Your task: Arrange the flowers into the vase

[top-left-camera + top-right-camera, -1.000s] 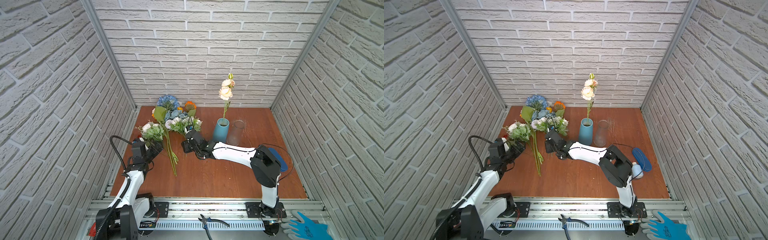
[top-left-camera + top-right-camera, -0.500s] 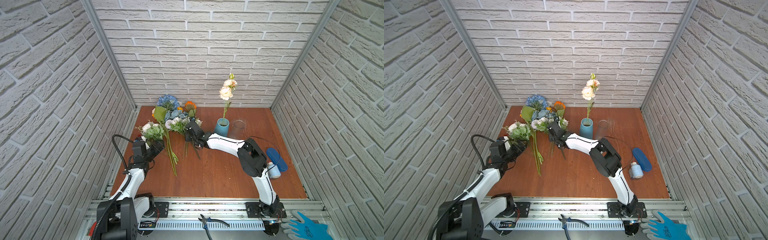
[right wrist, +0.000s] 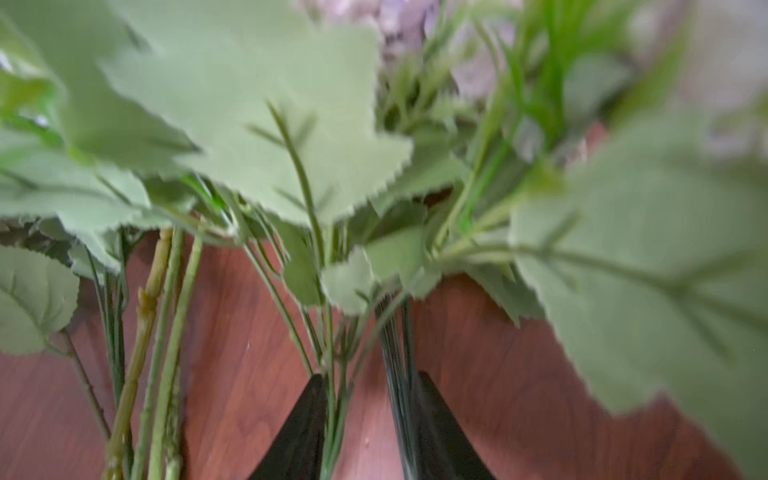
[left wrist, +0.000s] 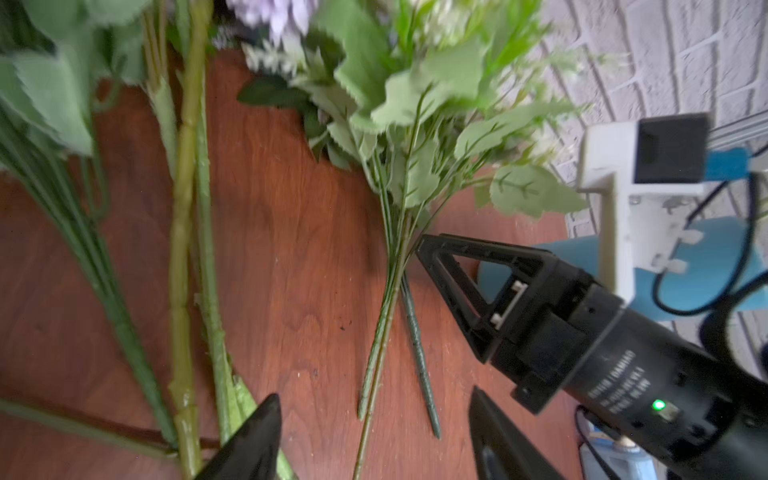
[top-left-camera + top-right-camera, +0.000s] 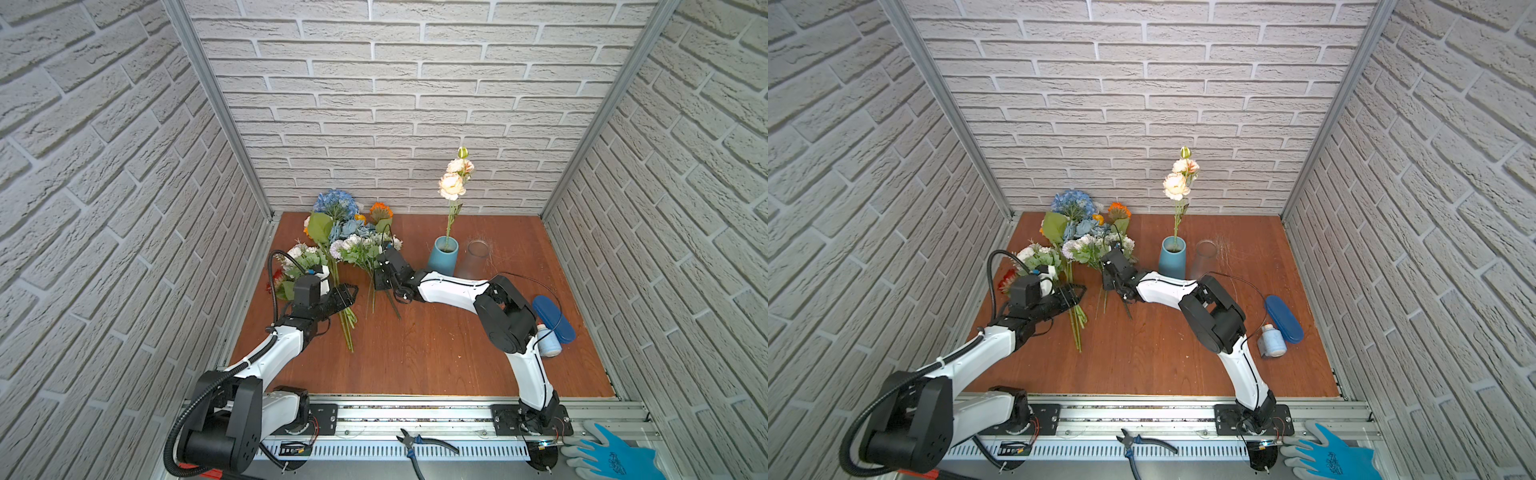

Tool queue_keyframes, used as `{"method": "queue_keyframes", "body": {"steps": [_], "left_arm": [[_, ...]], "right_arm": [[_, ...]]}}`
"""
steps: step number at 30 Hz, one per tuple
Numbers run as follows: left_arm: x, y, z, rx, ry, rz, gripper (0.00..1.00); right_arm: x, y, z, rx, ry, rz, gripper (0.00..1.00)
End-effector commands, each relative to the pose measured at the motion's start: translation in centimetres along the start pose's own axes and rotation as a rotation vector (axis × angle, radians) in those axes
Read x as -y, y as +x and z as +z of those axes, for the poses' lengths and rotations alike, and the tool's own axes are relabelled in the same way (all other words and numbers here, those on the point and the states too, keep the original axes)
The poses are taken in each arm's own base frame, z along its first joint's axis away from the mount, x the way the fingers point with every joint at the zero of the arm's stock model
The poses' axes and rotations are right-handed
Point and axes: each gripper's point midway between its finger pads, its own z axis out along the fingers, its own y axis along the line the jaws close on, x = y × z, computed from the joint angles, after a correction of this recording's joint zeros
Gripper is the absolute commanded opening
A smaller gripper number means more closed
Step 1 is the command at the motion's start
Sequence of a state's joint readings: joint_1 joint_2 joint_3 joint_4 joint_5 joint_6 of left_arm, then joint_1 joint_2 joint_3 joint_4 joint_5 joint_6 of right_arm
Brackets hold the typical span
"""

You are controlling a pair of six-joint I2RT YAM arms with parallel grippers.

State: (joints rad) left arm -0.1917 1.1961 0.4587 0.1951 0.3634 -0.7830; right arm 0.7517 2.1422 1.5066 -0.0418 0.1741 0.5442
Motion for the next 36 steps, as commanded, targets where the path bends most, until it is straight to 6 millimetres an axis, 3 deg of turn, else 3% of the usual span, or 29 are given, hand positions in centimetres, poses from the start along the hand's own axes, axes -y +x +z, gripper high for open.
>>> {"method": "queue_keyframes", "body": {"steps": [1, 6, 11, 19, 27, 36], "left_arm": [[0.3, 0.7, 0.9, -0.020, 0.013, 0.035, 0.64], [0.6, 2.0, 2.3, -0.076, 0.028, 0.031, 0.55], [1.7, 3.5, 3.2, -0.126, 0.054, 0.043, 0.56], [0.9, 4.7, 4.8, -0.163, 0.035, 0.034, 0.56], [1.3, 4.2, 5.9, -0.172, 0.045, 0.033, 0.27], [1.6, 3.9, 5.7, -0.168, 0.041, 0.036, 0.16]], "right_arm": [[-1.8, -3.0, -2.8, 0.096, -0.099, 0.041, 0.38], [-2.3, -2.8, -1.8, 0.086, -0.171, 0.079, 0.38], [-2.6, -2.9, -1.0, 0.089, -0.222, 0.109, 0.39], [-1.6, -1.6, -0.1, 0.055, -0.196, 0.131, 0.38], [-1.6, 0.6, 0.7, 0.008, -0.229, 0.174, 0.36], [-2.3, 1.2, 1.7, -0.002, -0.276, 0.209, 0.37]]}}
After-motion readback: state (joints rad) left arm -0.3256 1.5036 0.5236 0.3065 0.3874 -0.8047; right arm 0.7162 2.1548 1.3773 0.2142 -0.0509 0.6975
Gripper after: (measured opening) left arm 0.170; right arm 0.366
